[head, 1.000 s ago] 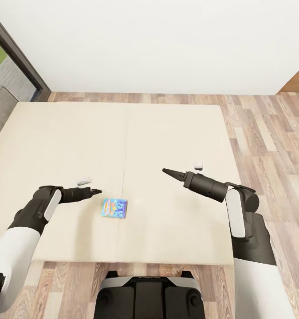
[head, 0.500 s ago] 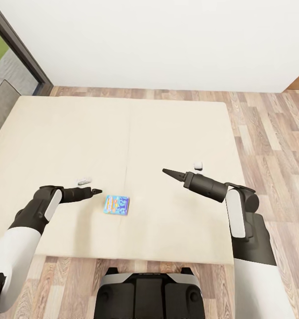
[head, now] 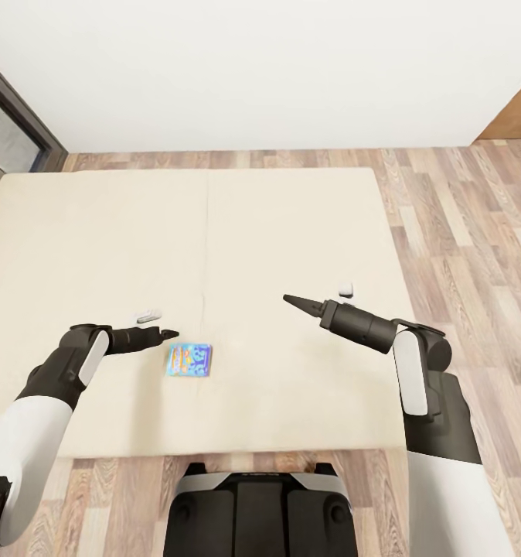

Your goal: Put all the toys in the child's room - the three board games (two on the bed and one on the table), the two jigsaw puzzles on the table, and the tennis ball on the table - inside the toy box on the table in the child's room.

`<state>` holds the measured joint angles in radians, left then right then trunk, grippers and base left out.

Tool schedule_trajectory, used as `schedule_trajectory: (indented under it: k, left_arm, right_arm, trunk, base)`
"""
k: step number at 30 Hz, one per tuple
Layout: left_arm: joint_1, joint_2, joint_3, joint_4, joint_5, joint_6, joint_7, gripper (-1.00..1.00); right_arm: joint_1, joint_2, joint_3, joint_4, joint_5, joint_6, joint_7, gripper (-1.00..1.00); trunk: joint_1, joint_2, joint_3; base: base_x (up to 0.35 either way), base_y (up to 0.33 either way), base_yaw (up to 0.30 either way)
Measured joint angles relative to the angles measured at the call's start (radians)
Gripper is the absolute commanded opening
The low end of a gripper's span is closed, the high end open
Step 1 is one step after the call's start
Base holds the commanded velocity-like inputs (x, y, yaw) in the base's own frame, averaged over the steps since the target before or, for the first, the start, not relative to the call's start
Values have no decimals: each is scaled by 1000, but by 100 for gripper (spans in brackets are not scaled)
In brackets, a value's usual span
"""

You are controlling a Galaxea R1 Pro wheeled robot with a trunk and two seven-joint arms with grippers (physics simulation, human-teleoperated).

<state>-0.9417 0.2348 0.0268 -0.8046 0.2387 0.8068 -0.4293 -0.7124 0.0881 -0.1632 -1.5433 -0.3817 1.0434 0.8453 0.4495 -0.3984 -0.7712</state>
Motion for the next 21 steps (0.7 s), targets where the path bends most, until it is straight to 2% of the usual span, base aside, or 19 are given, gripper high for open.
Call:
schedule_trajectory:
  k: [6, 21]
  left_arm:
    - [0, 0, 0, 0, 0, 0, 0, 100]
    - [0, 1, 0, 0, 0, -1, 0, 100]
  right_arm:
    - [0, 0, 0, 0, 0, 0, 0, 100]
    - [0, 1, 0, 0, 0, 0, 0, 100]
  trunk:
    - [0, 0, -2]
    - [0, 0, -14]
  base:
    - [0, 0, -103]
    - [0, 0, -8]
